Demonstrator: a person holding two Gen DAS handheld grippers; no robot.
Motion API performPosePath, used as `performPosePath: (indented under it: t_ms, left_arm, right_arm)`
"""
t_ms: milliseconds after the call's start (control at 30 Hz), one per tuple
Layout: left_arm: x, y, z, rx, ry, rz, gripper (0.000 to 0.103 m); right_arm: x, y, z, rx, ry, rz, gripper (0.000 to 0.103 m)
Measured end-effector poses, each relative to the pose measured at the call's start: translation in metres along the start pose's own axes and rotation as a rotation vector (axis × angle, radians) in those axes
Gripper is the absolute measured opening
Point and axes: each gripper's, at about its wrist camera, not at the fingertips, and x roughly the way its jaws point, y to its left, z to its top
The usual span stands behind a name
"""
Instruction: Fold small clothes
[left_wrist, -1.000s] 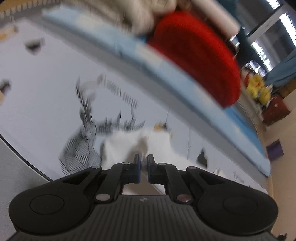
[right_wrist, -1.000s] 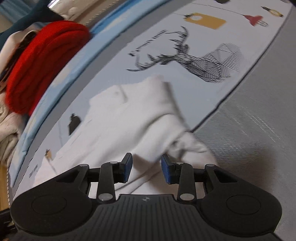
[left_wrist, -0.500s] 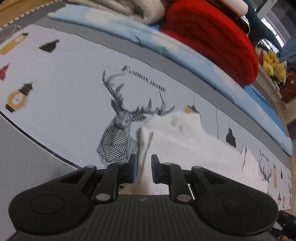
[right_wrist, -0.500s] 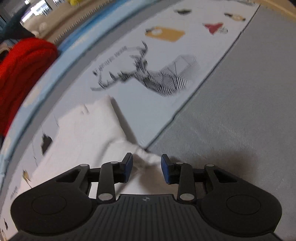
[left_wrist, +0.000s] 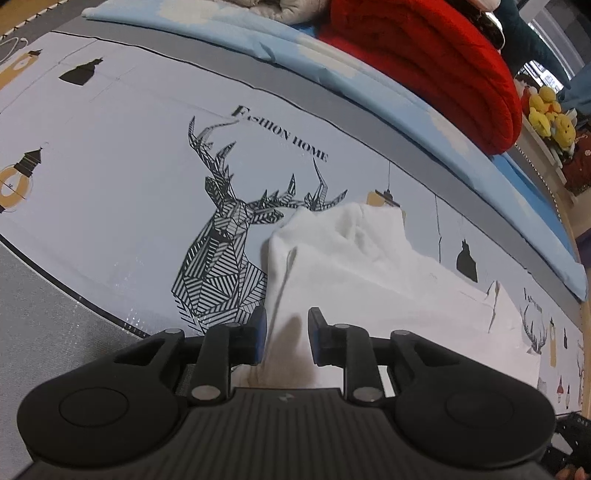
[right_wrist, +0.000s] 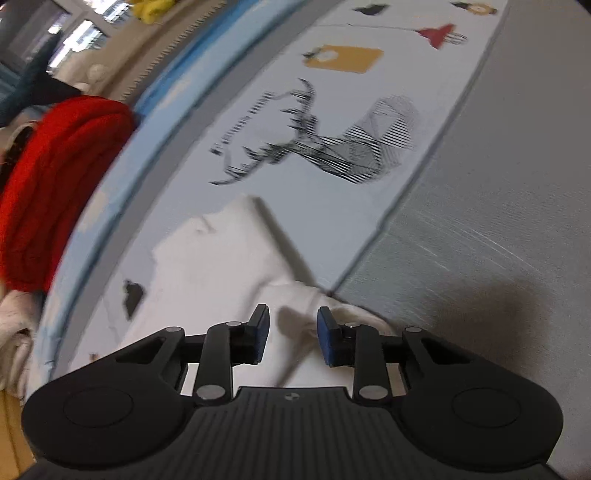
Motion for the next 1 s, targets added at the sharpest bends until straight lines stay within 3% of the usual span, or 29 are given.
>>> performPosePath:
  t_ms: [100,167,200,233,267,433,500,567,667,767,867,967,1000]
  left_arm:
    - [0.008,-0.002,-0.003,0.016,0.021,0.017,0.027]
    - [0.014,-0.002,-0.006,0.030,0.037,0.029,0.025]
    - [0.017,-0.002,-0.007,0.037,0.045,0.026,0.023]
    - [0.017,-0.002,-0.008,0.043,0.049,0.023,0.011]
    - [0.015,-0.003,-0.007,0.056,0.050,0.020,0.007]
    - [-0.029,-0.017,-0.005,0.077,-0.058,-0.037,0.006]
    - [-0.036,-0.020,-0.007,0.081,-0.072,-0.013,0.006]
    - [-0.029,-0.016,-0.012,0.058,-0.031,0.024,0.005]
    - [-0.013,-0.007,-0.017,0.033,0.036,0.106,0.006]
    - [-0.026,-0.009,-0.012,0.057,-0.028,0.108,0.009]
    - [-0.039,-0.018,-0.012,0.101,-0.100,0.011,0.012]
    - [-0.018,-0.020,-0.019,0.111,-0.019,-0.024,0.013]
    - [-0.008,-0.017,-0.021,0.093,0.022,-0.026,0.013]
  right_arm:
    - [0.017,-0.005,0.002,0.010,0.056,0.006,0.030]
    - [0.021,-0.012,0.002,0.042,0.077,0.001,0.018]
    - [0.021,-0.013,0.003,0.047,0.079,0.008,0.010]
    - [0.020,-0.014,0.003,0.053,0.073,0.021,0.003]
    - [0.017,-0.014,0.003,0.052,0.065,0.027,0.001]
    - [-0.011,-0.009,0.007,0.058,0.016,0.090,0.000]
    - [-0.023,-0.008,0.006,0.064,-0.013,0.097,0.000]
    - [-0.022,-0.014,0.004,0.084,-0.008,0.069,0.000]
    - [0.002,-0.035,0.002,0.142,0.090,-0.029,0.000]
    - [0.004,-0.045,0.001,0.169,0.104,-0.096,0.004]
    - [-0.021,-0.025,0.004,0.055,-0.025,-0.031,0.005]
    - [-0.029,-0.002,0.006,-0.069,-0.096,0.111,0.008]
    - [-0.021,0.001,0.006,-0.087,-0.063,0.158,0.019]
